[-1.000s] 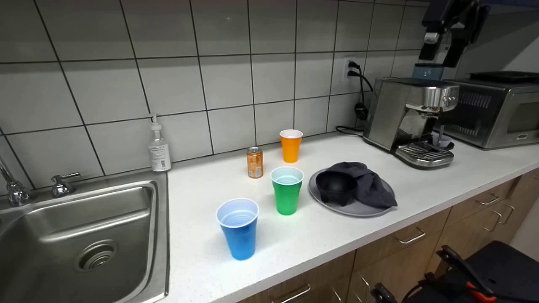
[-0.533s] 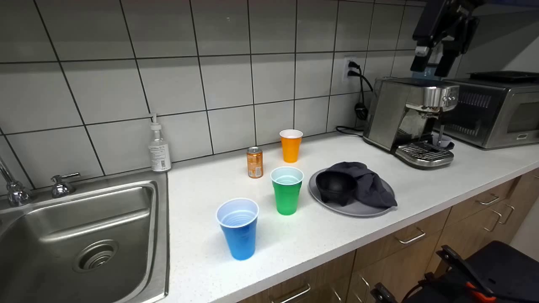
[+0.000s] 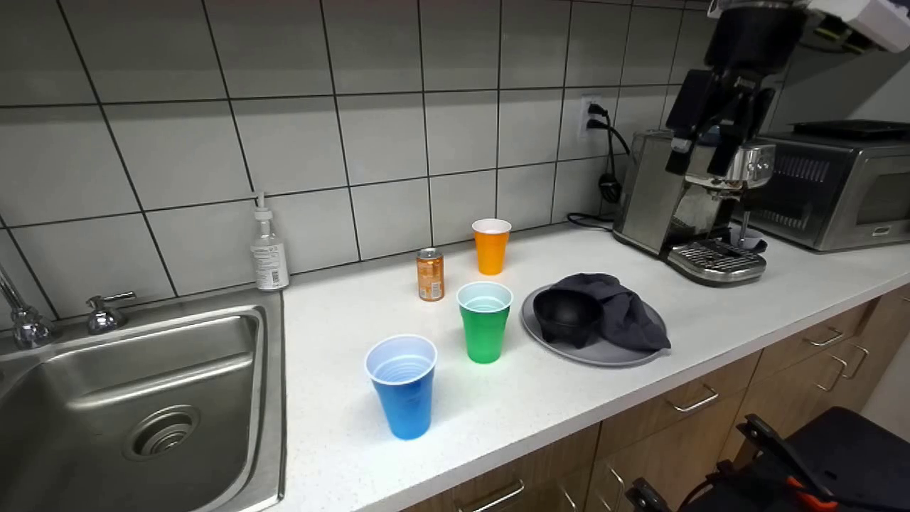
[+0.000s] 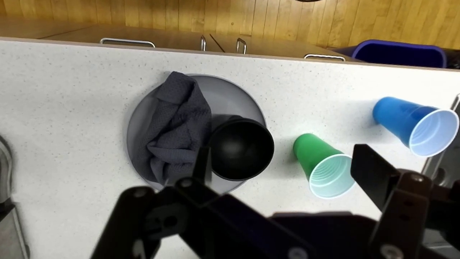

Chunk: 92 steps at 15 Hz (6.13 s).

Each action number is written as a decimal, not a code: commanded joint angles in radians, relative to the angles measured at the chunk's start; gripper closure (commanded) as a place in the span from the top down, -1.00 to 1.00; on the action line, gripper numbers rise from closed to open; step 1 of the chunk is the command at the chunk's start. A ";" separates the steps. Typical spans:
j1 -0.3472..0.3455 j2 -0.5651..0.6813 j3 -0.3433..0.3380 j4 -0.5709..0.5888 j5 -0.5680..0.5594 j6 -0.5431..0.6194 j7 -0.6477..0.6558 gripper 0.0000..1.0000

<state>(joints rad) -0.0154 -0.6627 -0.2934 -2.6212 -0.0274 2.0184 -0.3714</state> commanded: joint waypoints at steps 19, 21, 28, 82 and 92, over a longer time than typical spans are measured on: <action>-0.044 0.414 0.102 -0.126 0.038 0.568 0.205 1.00; -0.040 0.462 0.105 -0.121 0.054 0.621 0.208 1.00; -0.031 0.628 0.139 -0.062 0.112 0.727 0.210 1.00; -0.144 0.753 0.233 0.098 0.285 0.728 0.206 -0.96; -0.162 0.674 0.134 0.017 0.256 0.746 0.248 -0.96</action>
<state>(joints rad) -0.1561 0.0498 -0.1404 -2.5695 0.2416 2.7557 -0.1328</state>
